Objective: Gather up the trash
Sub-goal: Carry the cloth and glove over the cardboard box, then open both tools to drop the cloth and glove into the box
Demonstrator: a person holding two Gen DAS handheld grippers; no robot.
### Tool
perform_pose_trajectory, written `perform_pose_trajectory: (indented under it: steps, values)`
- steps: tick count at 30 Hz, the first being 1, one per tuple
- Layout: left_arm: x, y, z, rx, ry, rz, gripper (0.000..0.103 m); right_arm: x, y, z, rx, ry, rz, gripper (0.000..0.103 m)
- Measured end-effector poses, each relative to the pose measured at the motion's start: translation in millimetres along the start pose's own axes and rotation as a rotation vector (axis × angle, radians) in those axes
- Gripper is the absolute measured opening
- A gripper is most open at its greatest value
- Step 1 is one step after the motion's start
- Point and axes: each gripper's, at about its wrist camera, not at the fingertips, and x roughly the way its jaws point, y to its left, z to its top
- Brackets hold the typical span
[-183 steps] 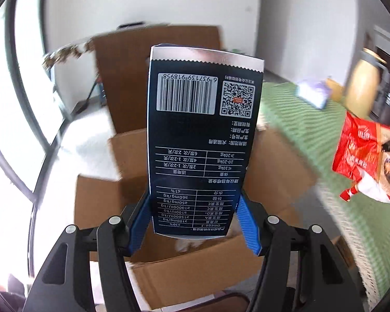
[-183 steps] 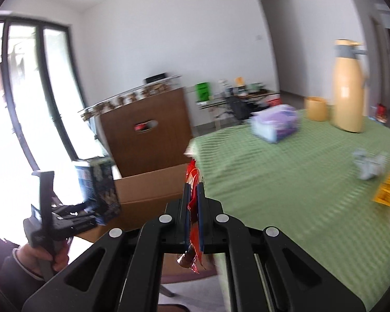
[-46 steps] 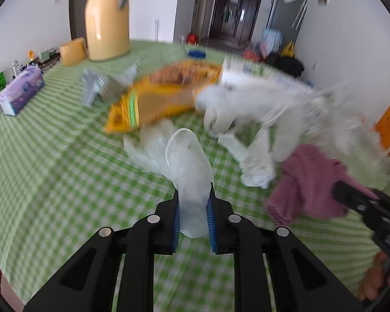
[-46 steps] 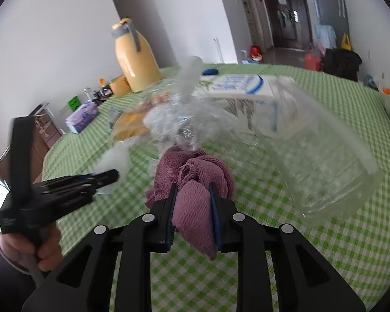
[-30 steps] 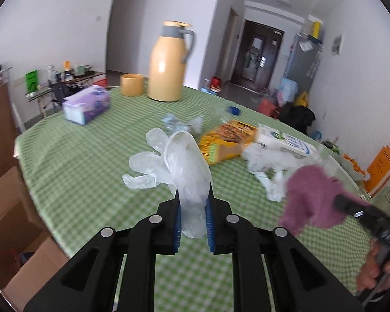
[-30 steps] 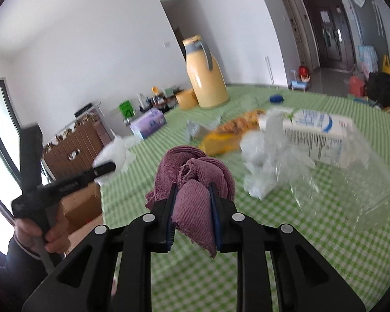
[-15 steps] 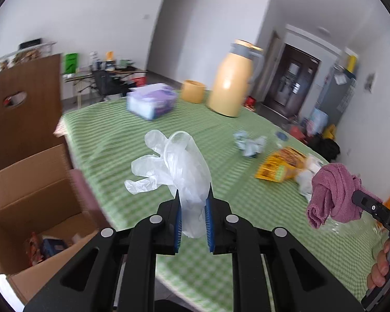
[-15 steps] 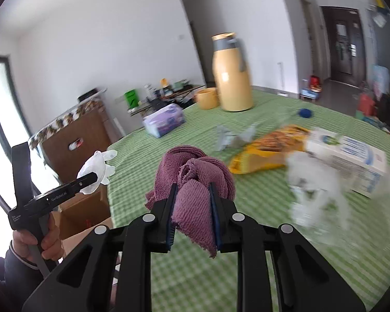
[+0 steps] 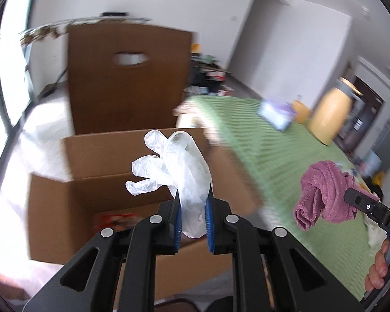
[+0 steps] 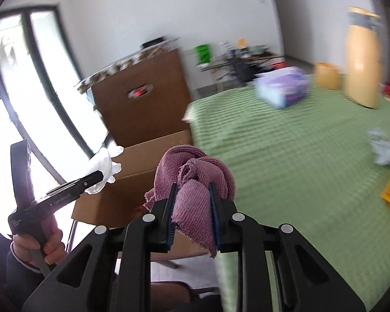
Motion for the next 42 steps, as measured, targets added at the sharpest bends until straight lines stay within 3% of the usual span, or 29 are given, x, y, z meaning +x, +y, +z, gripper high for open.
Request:
perform_pose_trajectory:
  steps: [4,9,13,20,21,23,24,32,34,35,36,42]
  values:
    - [4.8,53.3,-3.1,-0.088,0.043,0.053,0.012,52.8,39.9,11.4,-0.061,0.053,0.068,0.023]
    - [22.3,83.3,-6.1,-0.123,0.092,0.062,0.012,108.1,63.5,18.4,-0.118,0.131,0.033,0.023]
    - [41.2,89.3,-5.1,-0.149,0.13,0.049,0.012,143.4,72.4,12.8,-0.189,0.189,-0.037,0.023]
    - [59.0,87.1,-10.4,-0.144,0.153,0.05,0.012,185.9,72.3,3.6,-0.206,0.26,-0.084,0.028]
    - [61.5,87.1,-10.5,-0.146,0.157,0.049,0.012,190.3,72.0,4.6,-0.22,0.265,-0.102,0.03]
    - [66.1,86.3,-11.3,-0.14,0.166,0.055,0.012,193.9,72.9,8.6,-0.232,0.243,-0.12,0.056]
    - [68.1,85.7,-11.7,-0.139,0.169,0.055,0.012,194.2,72.7,11.4,-0.228,0.228,-0.12,0.062]
    - [92.7,88.3,-12.9,-0.171,0.228,0.054,0.013,179.2,66.3,18.1,-0.179,0.2,-0.076,0.062]
    - [101.2,89.7,-12.3,-0.19,0.24,0.08,0.036,175.4,63.0,16.1,-0.167,0.202,-0.079,0.062]
    - [104.3,92.1,-11.4,-0.209,0.249,0.097,0.073,174.1,62.1,14.2,-0.164,0.205,-0.074,0.062]
    - [105.9,95.2,-9.2,-0.234,0.253,0.111,0.084,173.2,62.4,13.4,-0.166,0.207,-0.073,0.062]
    - [105.6,101.5,-0.8,-0.299,0.242,0.093,0.086,165.5,70.0,8.3,-0.219,0.192,-0.096,0.067]
